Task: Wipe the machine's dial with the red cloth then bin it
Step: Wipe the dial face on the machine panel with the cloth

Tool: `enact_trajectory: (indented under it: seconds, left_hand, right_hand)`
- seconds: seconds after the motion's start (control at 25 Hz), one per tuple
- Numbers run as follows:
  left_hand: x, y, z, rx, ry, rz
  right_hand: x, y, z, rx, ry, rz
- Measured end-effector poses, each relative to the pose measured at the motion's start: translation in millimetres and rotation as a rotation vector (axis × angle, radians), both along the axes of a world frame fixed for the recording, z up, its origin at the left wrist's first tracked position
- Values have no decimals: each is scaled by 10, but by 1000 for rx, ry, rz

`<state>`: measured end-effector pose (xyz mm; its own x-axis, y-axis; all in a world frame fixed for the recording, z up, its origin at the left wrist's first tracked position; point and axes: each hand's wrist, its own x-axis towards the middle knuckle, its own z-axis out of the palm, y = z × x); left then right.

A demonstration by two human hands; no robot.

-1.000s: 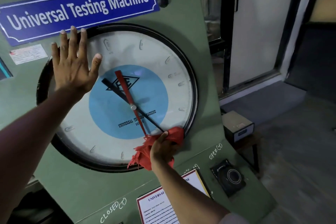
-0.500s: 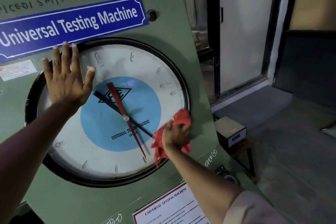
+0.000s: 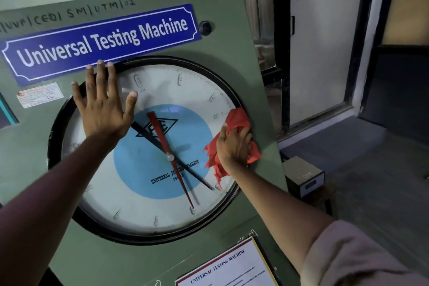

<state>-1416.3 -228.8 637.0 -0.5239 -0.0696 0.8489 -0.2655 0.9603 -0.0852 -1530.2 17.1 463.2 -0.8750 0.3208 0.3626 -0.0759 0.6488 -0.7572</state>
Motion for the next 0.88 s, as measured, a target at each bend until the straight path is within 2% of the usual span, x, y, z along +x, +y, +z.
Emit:
enact_trajectory:
  seconds: [0.2, 0.48, 0.72, 0.88]
  left_hand:
    - [33, -24, 30, -1, -20, -4]
    - [101, -6, 71, -1, -48, 10]
    - [181, -132, 114, -31, -107, -4]
    - [171, -165, 76, -48, -87, 13]
  right_hand:
    - [8, 94, -100, 28, 66, 23]
    - [-195, -42, 636, 193, 302, 80]
    - [-154, -131, 702, 172, 313, 50]
    - [-147, -396, 1130, 305, 514, 124]
